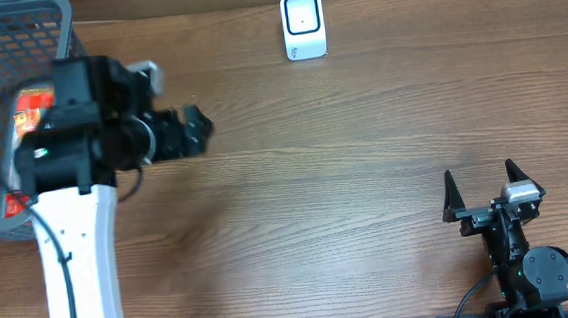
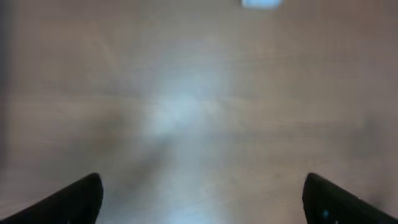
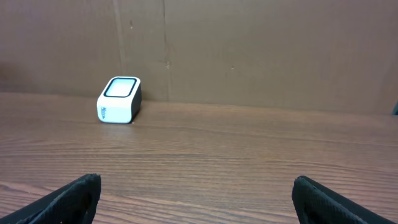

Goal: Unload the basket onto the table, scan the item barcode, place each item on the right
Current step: 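Move the left gripper up and over into the grey basket, then grasp the teal-and-orange snack packs in the basket with the left gripper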

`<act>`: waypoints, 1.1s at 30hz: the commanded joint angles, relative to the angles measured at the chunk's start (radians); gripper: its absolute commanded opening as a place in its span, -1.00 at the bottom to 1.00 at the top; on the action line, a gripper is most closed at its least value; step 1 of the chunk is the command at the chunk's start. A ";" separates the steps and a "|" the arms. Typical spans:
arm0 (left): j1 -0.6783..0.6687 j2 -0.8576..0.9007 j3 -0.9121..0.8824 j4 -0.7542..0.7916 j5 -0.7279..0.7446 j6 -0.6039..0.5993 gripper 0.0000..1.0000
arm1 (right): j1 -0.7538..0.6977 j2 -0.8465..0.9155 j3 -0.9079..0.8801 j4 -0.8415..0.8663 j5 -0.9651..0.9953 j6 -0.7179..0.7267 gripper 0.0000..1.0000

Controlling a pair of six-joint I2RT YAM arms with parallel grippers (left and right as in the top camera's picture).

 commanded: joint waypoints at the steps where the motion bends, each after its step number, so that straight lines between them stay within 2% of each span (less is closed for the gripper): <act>1: 0.055 -0.016 0.158 0.060 -0.182 0.024 0.88 | -0.001 -0.007 -0.011 0.006 0.010 -0.005 1.00; 4: 0.107 -0.016 0.229 0.142 -0.349 0.023 0.92 | -0.001 -0.007 -0.011 0.006 0.010 -0.005 1.00; 9: 0.193 -0.011 0.242 0.276 -0.531 0.026 0.99 | -0.001 -0.007 -0.011 0.006 0.009 -0.005 1.00; 16: 0.362 0.058 0.242 0.355 -0.544 0.066 1.00 | -0.001 -0.007 -0.011 0.006 0.009 -0.005 1.00; 23: 0.525 0.180 0.242 0.354 -0.338 0.091 0.99 | -0.001 -0.007 -0.011 0.006 0.010 -0.005 1.00; 29: 0.632 0.301 0.242 0.357 -0.085 0.176 1.00 | -0.001 -0.007 -0.011 0.006 0.010 -0.005 1.00; 33: 0.661 0.382 0.242 0.342 -0.043 0.196 1.00 | -0.001 -0.007 -0.011 0.006 0.009 -0.005 1.00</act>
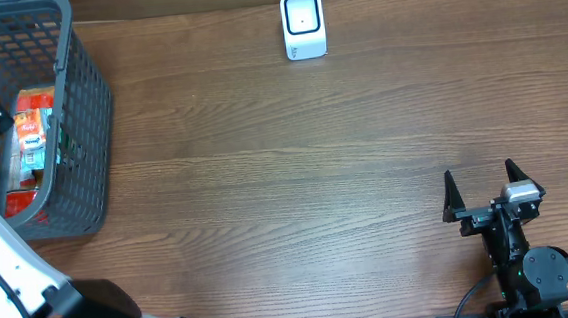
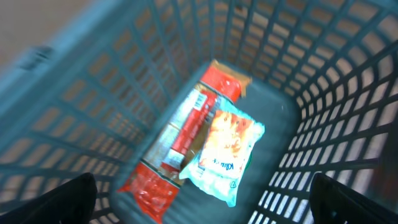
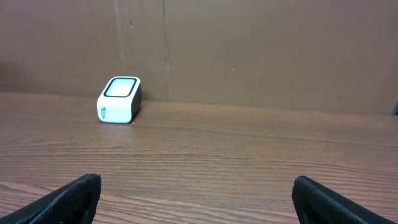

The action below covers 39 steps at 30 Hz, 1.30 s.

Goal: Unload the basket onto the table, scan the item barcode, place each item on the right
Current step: 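Grasp the teal-and-orange snack packs in the basket with the left gripper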

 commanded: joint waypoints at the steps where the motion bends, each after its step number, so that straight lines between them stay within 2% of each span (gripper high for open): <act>1: 0.021 0.079 0.013 -0.013 0.137 0.054 0.99 | -0.001 -0.007 -0.011 0.006 0.009 -0.005 1.00; 4: 0.015 0.148 0.013 -0.024 0.196 0.114 1.00 | -0.001 -0.007 -0.011 0.006 0.009 -0.005 1.00; 9: 0.005 0.227 0.013 -0.038 0.194 0.169 0.99 | -0.001 -0.007 -0.011 0.006 0.009 -0.005 1.00; 33: -0.025 0.512 0.011 0.011 0.191 0.228 0.99 | -0.001 -0.007 -0.011 0.006 0.010 -0.005 1.00; 35: -0.026 0.512 0.011 0.020 0.190 0.228 0.92 | -0.001 -0.007 -0.011 0.006 0.009 -0.005 1.00; 39: -0.026 0.510 0.012 0.032 0.189 0.227 0.59 | -0.001 -0.007 -0.011 0.006 0.010 -0.005 1.00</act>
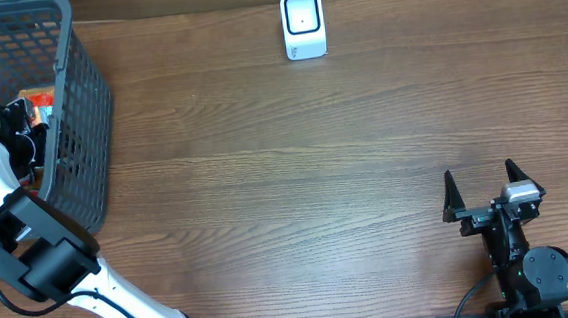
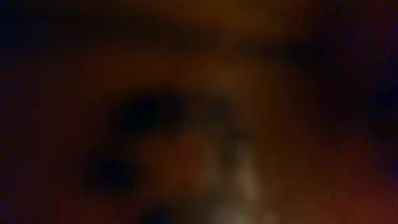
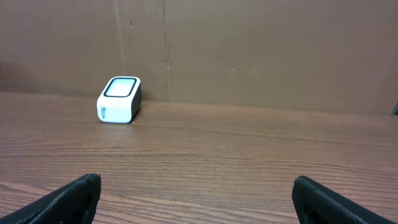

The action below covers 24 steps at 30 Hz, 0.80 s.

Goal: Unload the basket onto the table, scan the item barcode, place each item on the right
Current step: 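Grasp the teal-and-orange snack packs in the basket with the left gripper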

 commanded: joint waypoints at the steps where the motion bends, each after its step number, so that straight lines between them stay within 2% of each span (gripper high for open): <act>1: -0.007 0.012 0.012 0.002 0.015 0.020 0.46 | -0.001 -0.007 -0.011 0.006 0.010 -0.004 1.00; 2: -0.007 0.012 0.012 0.003 0.015 0.020 0.36 | -0.001 -0.007 -0.011 0.006 0.010 -0.005 1.00; 4: -0.007 0.012 0.012 0.007 0.015 0.020 0.31 | -0.001 -0.007 -0.011 0.006 0.010 -0.004 1.00; 9: -0.007 0.012 0.014 0.002 0.015 0.020 -0.10 | -0.001 -0.007 -0.011 0.006 0.010 -0.005 1.00; 16: -0.007 -0.049 0.039 -0.029 0.009 0.006 -0.21 | -0.001 -0.007 -0.011 0.006 0.010 -0.005 1.00; 24: -0.008 -0.304 0.040 0.004 -0.039 -0.089 -0.22 | -0.001 -0.007 -0.011 0.006 0.010 -0.005 1.00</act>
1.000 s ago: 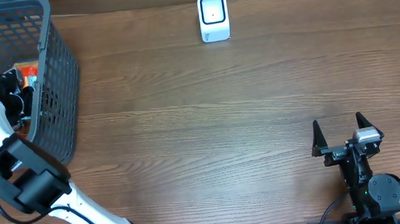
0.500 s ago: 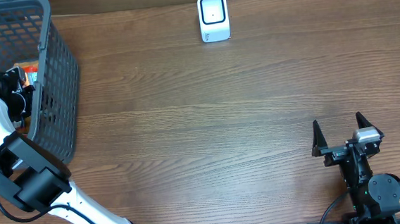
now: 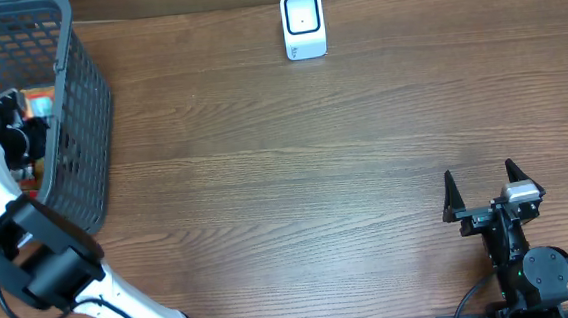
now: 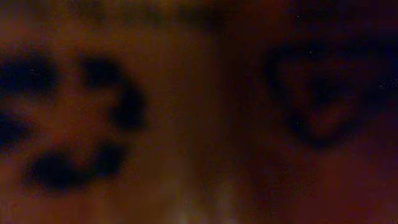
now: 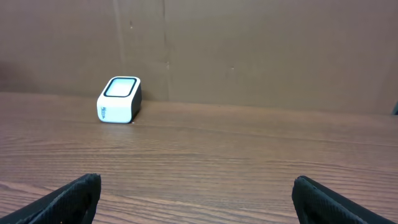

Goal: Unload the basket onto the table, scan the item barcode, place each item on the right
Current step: 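Grasp the teal-and-orange snack packs in the basket with the left gripper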

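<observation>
The white barcode scanner (image 3: 303,24) stands at the table's far edge and also shows in the right wrist view (image 5: 119,99). A red packet (image 3: 37,99) lies in the grey mesh basket (image 3: 84,143) at the far left. My left gripper (image 3: 21,125) is down inside the basket against the packets. Its wrist view is dark, filled by a blurred red-brown surface (image 4: 186,124) with dark print, and its fingers do not show. My right gripper (image 3: 481,173) rests open at the near right, nothing between its fingers (image 5: 196,182).
A brown wall runs behind the scanner (image 5: 261,50). The wooden table (image 3: 295,178) stretches between the basket and my right arm. The basket's tall mesh walls enclose my left gripper on all sides.
My left gripper has shifted slightly toward the far side inside the basket. Its wrist view stays dark but now shows blurred dark print. The right arm has not moved.
My left gripper was open over the table beside the basket. Then it hung above the basket, looking down on a red packet and a pale blue one. Then it was down among them, its view dark, and it remains there now.
</observation>
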`<act>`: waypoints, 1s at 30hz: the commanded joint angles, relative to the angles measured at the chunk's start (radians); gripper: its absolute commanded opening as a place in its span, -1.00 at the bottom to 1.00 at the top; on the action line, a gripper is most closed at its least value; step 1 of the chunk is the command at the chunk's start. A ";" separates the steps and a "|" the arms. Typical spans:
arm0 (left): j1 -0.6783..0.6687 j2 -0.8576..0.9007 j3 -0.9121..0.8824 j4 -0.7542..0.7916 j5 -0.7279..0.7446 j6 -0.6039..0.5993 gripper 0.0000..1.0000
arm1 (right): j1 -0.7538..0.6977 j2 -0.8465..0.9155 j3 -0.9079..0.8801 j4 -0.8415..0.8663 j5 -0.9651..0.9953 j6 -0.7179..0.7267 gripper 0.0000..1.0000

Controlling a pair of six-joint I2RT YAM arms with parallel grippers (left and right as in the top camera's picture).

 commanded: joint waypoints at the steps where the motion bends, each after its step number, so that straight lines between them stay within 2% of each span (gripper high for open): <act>1: -0.003 -0.241 0.029 0.026 -0.029 -0.078 -0.23 | -0.001 -0.007 -0.011 0.006 0.009 -0.005 1.00; 8: -0.011 -0.455 0.029 0.031 -0.027 -0.227 -0.29 | -0.001 -0.007 -0.011 0.006 0.009 -0.005 1.00; 10: -0.033 -0.526 0.029 0.016 -0.027 -0.322 -0.42 | -0.001 -0.007 -0.011 0.006 0.010 -0.005 1.00; 14: -0.100 -0.638 0.029 -0.031 -0.026 -0.450 -0.31 | -0.001 -0.007 -0.011 0.006 0.009 -0.005 1.00; 18: -0.244 -0.763 0.029 -0.091 -0.035 -0.480 -0.39 | -0.001 -0.007 -0.011 0.006 0.010 -0.005 1.00; 22: -0.418 -0.826 0.029 -0.172 -0.148 -0.557 -0.47 | -0.001 -0.007 -0.011 0.006 0.009 -0.005 1.00; 30: -0.709 -0.777 0.028 -0.392 -0.318 -0.742 -0.41 | -0.001 -0.007 -0.011 0.006 0.009 -0.005 1.00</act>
